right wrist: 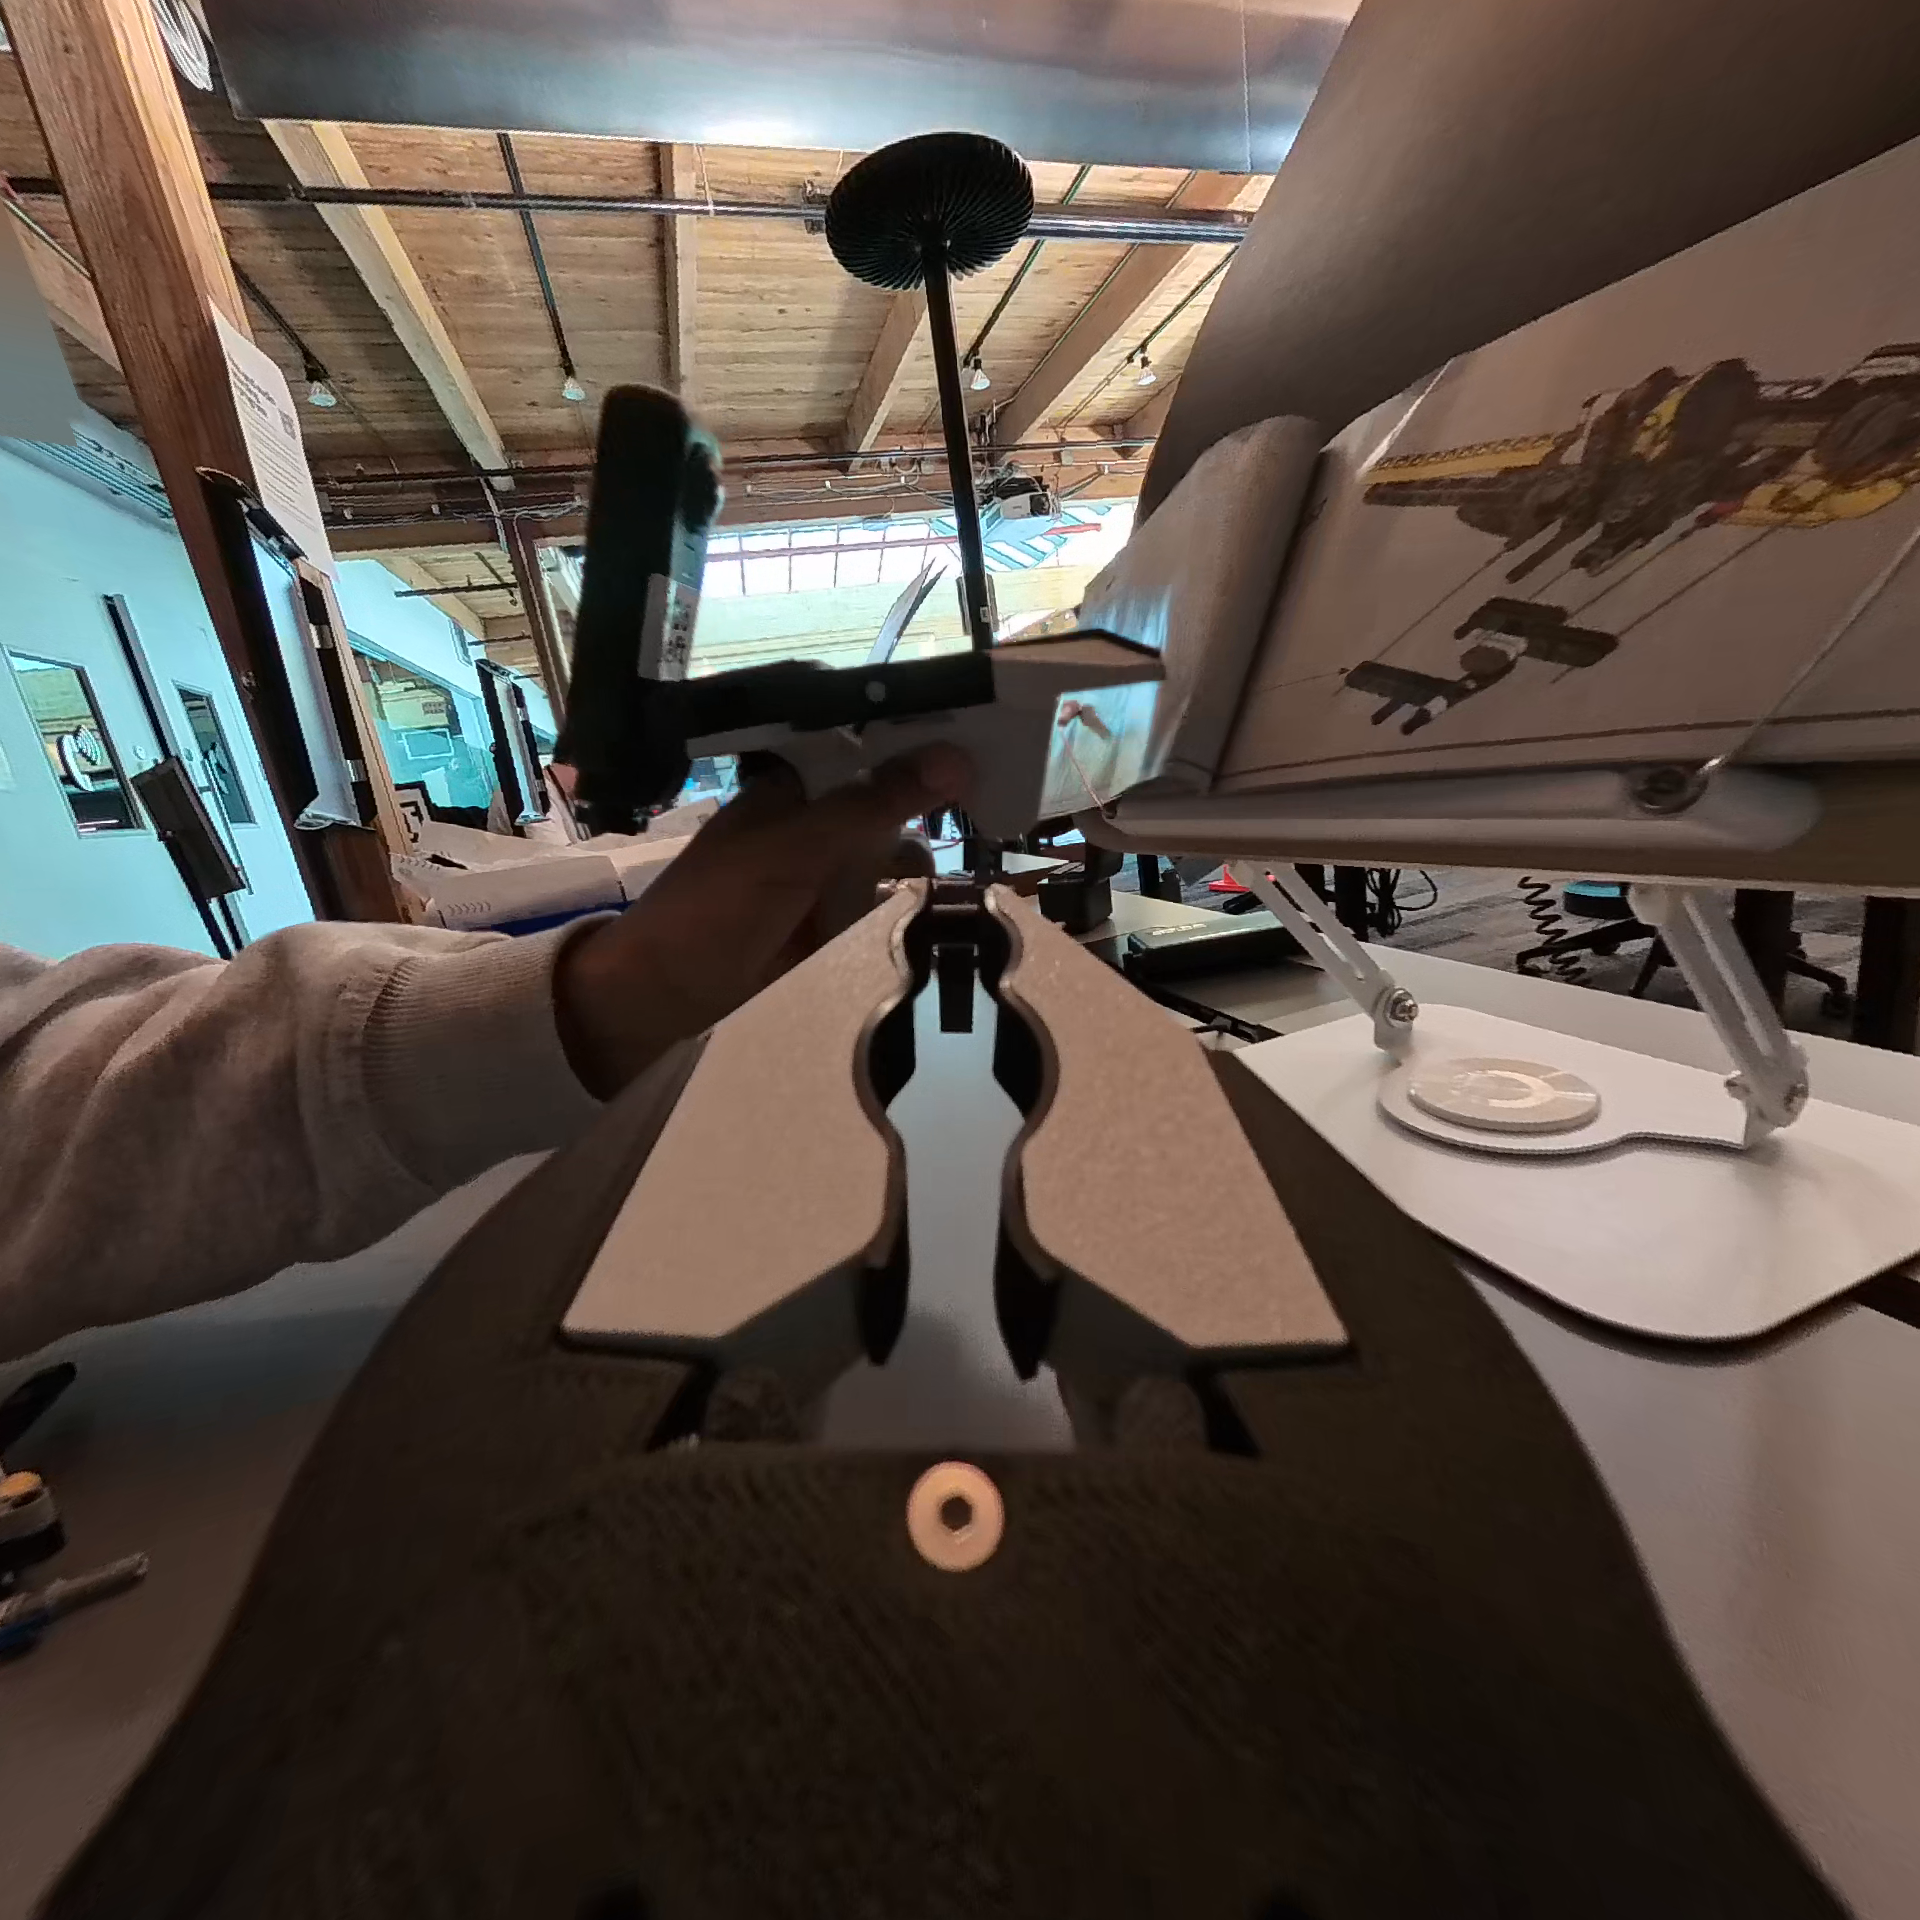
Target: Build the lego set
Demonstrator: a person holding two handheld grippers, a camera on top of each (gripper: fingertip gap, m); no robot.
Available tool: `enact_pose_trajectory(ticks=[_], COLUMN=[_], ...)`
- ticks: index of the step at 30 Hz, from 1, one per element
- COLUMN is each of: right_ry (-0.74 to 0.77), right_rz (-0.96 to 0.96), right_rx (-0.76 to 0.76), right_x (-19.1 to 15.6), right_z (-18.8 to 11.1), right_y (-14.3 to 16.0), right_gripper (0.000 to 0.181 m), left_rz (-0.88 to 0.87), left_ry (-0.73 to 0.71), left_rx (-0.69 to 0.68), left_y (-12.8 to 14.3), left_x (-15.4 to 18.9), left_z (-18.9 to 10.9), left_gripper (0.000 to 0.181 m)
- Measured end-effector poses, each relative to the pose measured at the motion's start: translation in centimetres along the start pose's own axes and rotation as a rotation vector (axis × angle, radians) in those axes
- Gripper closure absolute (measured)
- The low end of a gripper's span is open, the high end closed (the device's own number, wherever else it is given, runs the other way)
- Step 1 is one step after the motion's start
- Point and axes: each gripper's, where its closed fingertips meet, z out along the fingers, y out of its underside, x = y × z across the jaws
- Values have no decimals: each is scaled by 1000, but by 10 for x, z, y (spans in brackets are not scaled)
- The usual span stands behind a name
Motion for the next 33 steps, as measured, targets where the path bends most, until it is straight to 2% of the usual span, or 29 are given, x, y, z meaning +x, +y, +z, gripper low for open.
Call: enact_pose_trajectory(ticks=[2,3,4,5,6,7,9,11,15,18,21,24,27,30,33], right_ry=[-1,-2,-2,-3,-4,-4,-4,-4,-2,-7,-7,-6,-12,-24,-36], right_rz=[1,2,4,4,4,4,3,5,15,17,16,22,32,81,296], right_rx=[1,2,2,1,0,-1,-4,-2,9,7,5,19,29,13,-93], right_x=[0,0,0,0,-1,-1,-1,-1,1,0,0,1,0,-2,-6], right_z=[0,0,0,0,1,1,1,0,-1,0,-1,-2,-2,2,11], right_y=[0,0,0,0,0,1,1,1,-1,0,0,-3,-5,-4,11], right_gripper=[176,176,176,176,176,176,176,176,176,176,176,176,176,176,176], left_rz=[19,27,19,5,-14,-42,-102,-121,-97,-87,-107,-96,-98,-109,-131], left_ry=[-59,-76,-120,-171,-205,-220,-181,-175,-132,-97,-71,-13,112,191,248], left_rx=[61,98,112,94,50,-5,-86,-66,-53,-54,-54,-61,-141,-247,-375], left_y=[-14,-22,-27,-26,-21,-13,3,3,2,2,1,-2,9,30,59], left_x=[-12,-18,-29,-41,-50,-56,-56,-56,-38,-28,-21,-12,5,13,18], left_z=[-9,-12,-14,-12,-7,-2,11,17,19,20,19,10,-16,-58,-110], left_gripper=[177,151,115,88,71,66,84,89,125,146,159,154,132,121,119])
